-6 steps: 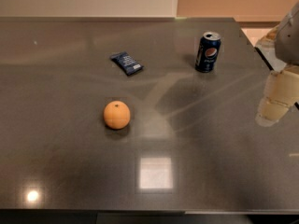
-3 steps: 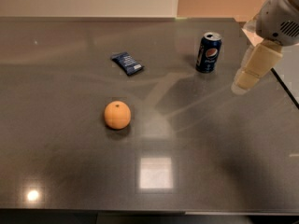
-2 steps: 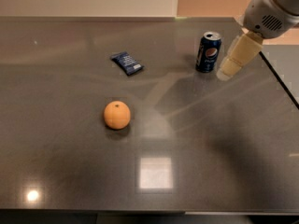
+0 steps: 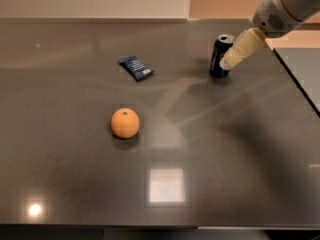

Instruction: Move pepsi can near rxbar blueberry

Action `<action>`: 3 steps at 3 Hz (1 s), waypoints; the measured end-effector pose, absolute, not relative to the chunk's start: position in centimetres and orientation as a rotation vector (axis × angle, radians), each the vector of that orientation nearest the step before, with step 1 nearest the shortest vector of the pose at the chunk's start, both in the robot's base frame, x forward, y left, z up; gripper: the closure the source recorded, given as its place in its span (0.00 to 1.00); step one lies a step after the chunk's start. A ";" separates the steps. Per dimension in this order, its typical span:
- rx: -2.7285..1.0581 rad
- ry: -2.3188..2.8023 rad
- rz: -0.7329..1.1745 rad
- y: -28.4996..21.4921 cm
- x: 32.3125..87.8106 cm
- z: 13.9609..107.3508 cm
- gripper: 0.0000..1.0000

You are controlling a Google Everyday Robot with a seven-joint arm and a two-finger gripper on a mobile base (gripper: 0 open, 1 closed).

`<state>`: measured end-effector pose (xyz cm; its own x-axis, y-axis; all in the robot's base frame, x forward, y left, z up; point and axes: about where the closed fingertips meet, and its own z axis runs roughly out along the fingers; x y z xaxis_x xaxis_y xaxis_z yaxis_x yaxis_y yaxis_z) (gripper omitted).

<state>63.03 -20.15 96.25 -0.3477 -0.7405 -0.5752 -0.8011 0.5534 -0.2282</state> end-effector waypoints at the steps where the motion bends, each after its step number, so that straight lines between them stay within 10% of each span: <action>1: -1.148 2.154 0.166 -21.2 65.8 94.7 0.00; 3: -1.024 2.159 0.301 -21.7 70.1 91.9 0.00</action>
Offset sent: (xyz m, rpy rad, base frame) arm 0.0789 -0.0341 -0.0422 0.1953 0.0088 -0.1358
